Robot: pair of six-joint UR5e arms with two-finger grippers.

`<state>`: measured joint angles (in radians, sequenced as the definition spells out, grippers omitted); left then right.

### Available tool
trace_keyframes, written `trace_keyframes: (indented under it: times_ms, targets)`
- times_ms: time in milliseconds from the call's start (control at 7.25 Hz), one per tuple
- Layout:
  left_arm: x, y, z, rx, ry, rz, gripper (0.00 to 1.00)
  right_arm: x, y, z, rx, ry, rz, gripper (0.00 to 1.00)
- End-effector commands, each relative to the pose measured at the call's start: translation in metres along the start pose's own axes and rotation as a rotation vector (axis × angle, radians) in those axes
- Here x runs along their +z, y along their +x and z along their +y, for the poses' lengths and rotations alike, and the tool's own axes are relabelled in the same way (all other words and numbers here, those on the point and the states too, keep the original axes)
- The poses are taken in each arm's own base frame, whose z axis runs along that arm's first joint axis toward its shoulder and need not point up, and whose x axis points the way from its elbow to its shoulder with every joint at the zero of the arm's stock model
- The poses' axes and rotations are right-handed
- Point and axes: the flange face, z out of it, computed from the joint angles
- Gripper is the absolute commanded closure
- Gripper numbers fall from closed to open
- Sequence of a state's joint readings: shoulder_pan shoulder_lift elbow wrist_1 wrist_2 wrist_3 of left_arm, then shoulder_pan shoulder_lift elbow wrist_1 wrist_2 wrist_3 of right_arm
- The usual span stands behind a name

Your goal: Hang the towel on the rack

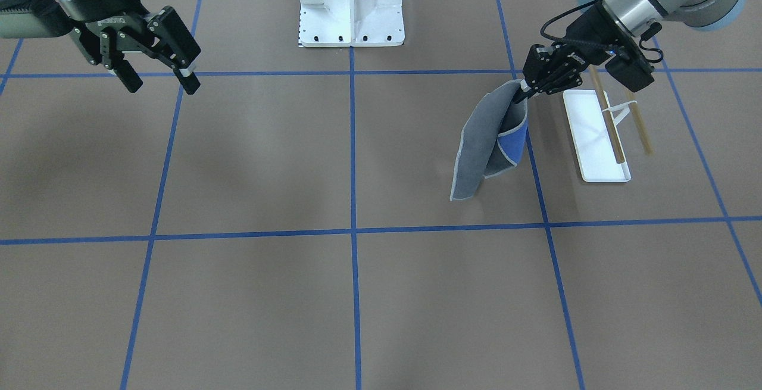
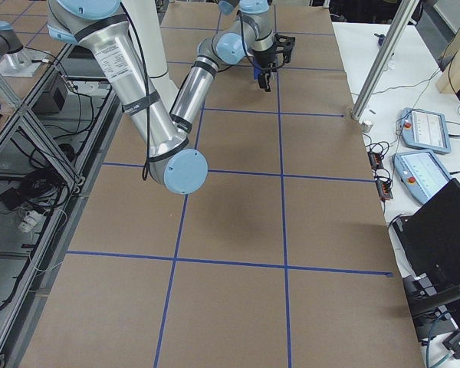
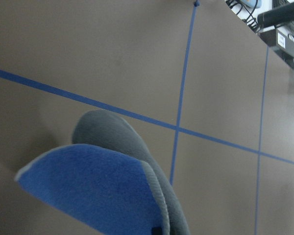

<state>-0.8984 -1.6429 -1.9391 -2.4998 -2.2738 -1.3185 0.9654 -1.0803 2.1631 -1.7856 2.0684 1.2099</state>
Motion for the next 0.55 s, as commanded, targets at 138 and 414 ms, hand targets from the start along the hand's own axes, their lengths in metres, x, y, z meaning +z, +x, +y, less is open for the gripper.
trace_keyframes:
  times_ms: [138, 414]
  targets:
    - [-0.038, -0.071, 0.041, 0.190, -0.074, 0.071, 1.00, 0.007, 0.029, -0.018, -0.034, 0.015, 0.049, 0.00]
    - [-0.080, -0.103, 0.016, 0.141, -0.061, 0.054, 1.00, 0.013, 0.041, -0.024, -0.047, 0.012, 0.073, 0.00]
